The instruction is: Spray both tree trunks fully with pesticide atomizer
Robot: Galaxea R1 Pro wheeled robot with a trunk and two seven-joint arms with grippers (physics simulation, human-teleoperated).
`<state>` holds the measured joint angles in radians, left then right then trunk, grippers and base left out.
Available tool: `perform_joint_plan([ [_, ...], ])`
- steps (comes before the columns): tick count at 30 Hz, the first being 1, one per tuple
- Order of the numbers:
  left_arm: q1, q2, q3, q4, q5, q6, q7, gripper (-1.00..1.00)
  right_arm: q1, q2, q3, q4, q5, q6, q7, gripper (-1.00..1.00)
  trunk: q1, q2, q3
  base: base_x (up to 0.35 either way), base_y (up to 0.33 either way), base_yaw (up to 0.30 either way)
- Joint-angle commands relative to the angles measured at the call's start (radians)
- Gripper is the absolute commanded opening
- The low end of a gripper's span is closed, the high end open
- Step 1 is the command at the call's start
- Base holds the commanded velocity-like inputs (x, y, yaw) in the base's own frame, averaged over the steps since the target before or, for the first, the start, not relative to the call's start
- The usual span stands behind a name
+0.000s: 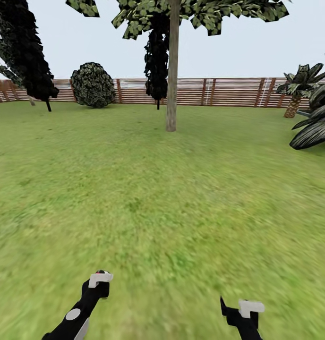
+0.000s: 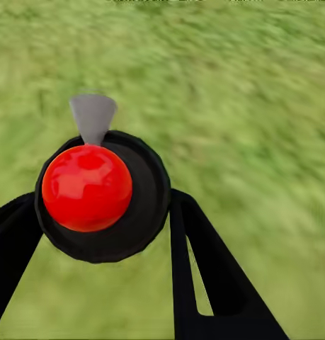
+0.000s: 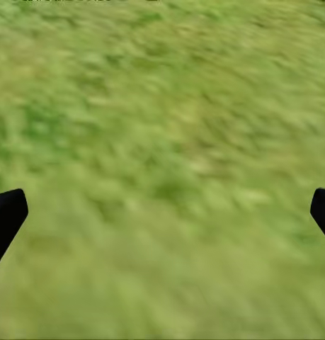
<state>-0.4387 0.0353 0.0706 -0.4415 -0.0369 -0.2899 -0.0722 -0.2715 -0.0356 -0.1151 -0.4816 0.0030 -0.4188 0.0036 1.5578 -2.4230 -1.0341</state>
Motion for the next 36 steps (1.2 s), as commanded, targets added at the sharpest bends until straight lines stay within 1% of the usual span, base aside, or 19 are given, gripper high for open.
perform_joint_plan([
  [1, 0.000, 0.000, 0.000, 0.000, 0.000, 0.000, 0.000, -1.00, 0.000, -0.001, 0.000, 0.000, 0.000, 0.000, 0.000, 1.00, 0.000, 0.000, 0.000, 0.339, 0.000, 0.000],
  [7, 0.000, 0.000, 0.000, 0.000, 0.000, 0.000, 0.000, -1.00, 0.000, -0.007, -0.001, 0.000, -0.001, 0.000, 0.001, 1.00, 0.000, 0.000, 0.000, 0.340, 0.000, 0.000],
  [18, 0.000, 0.000, 0.000, 0.000, 0.000, 0.000, 0.000, -1.00, 0.000, -0.009, 0.000, 0.001, 0.000, 0.001, 0.002, 1.00, 0.000, 0.000, 0.000, 0.340, 0.000, 0.000],
  [36, 0.000, 0.000, 0.000, 0.003, 0.000, 0.001, 0.000, -1.00, 0.000, 0.002, 0.002, 0.010, 0.001, 0.000, 0.000, 1.00, 0.000, 0.000, 0.000, 0.340, 0.000, 0.000],
])
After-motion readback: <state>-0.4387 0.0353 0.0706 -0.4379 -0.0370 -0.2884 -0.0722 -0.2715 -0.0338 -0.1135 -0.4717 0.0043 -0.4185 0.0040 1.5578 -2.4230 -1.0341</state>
